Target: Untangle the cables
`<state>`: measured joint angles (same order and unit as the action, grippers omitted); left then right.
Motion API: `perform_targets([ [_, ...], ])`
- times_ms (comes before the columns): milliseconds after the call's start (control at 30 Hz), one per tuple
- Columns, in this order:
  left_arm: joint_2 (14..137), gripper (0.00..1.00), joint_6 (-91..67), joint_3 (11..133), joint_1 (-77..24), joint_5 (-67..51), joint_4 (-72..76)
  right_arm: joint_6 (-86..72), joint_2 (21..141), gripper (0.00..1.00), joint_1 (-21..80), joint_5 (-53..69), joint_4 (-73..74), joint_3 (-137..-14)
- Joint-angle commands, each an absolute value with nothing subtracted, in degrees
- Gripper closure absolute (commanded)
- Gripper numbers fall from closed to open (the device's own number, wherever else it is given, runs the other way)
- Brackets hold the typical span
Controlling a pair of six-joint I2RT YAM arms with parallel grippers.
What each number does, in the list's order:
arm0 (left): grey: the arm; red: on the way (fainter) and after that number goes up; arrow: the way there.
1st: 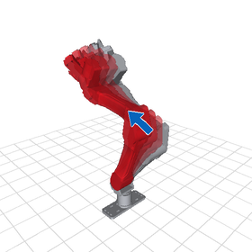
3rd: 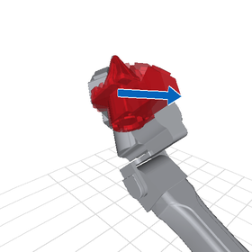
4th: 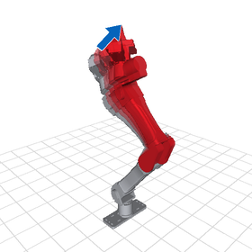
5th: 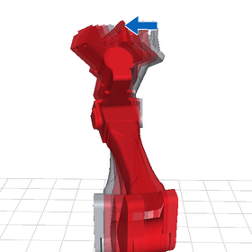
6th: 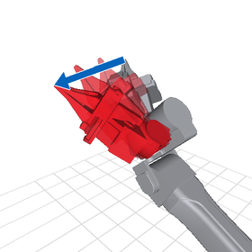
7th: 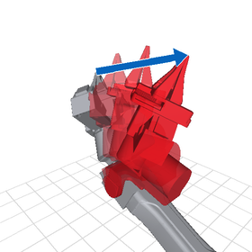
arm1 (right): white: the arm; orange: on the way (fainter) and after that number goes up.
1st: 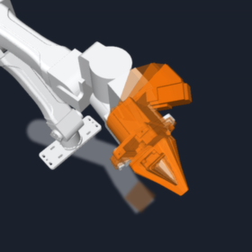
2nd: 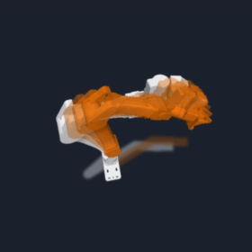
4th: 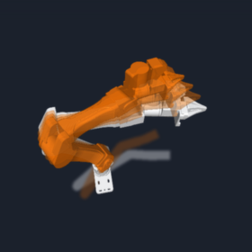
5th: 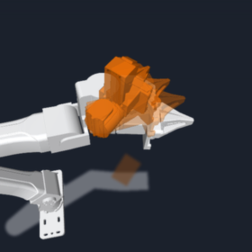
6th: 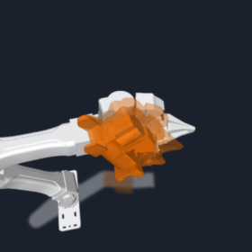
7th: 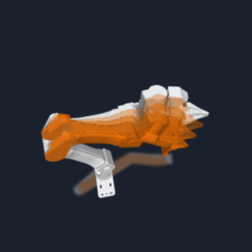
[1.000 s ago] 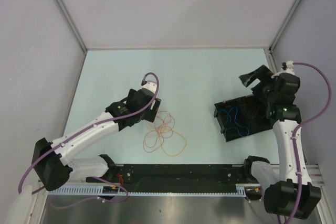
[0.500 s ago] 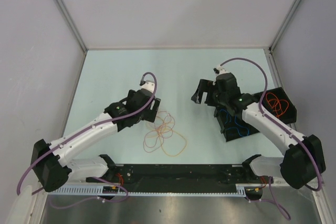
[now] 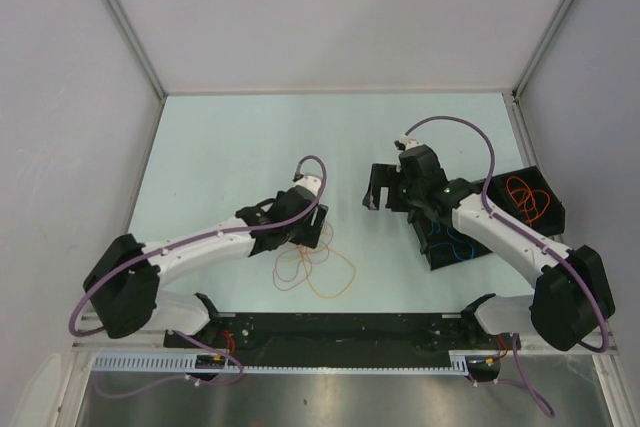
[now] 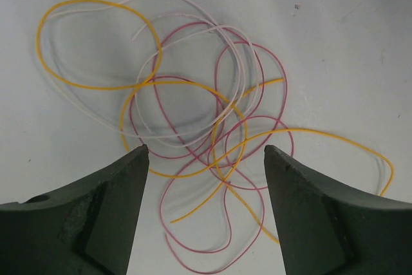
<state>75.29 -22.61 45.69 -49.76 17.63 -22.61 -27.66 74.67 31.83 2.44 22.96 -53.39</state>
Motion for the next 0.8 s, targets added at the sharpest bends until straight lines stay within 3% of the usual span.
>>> perform_targets([
  [0,79.53,0.24,-22.94,47.46,-50.53,15.39,-16.53,-26.1,72.25,0.0,32.08,0.7,23.91,-53.62],
  [400,83.84,0.3,-22.59,47.55,-51.77,13.36,-15.12,-25.14,72.51,0.0,31.91,0.0,22.5,-50.54],
  [600,86.48,0.42,-22.5,48.51,-51.85,13.62,-15.38,-24.79,72.95,0.0,31.82,0.0,22.24,-50.27],
  [700,87.45,0.56,-22.24,49.04,-51.86,13.97,-15.9,-24.61,72.77,0.0,31.55,0.0,22.32,-50.01],
  [767,87.45,0.87,-22.15,50.27,-51.86,14.15,-16.87,-24.43,72.34,0.0,31.47,0.0,22.32,-49.66],
])
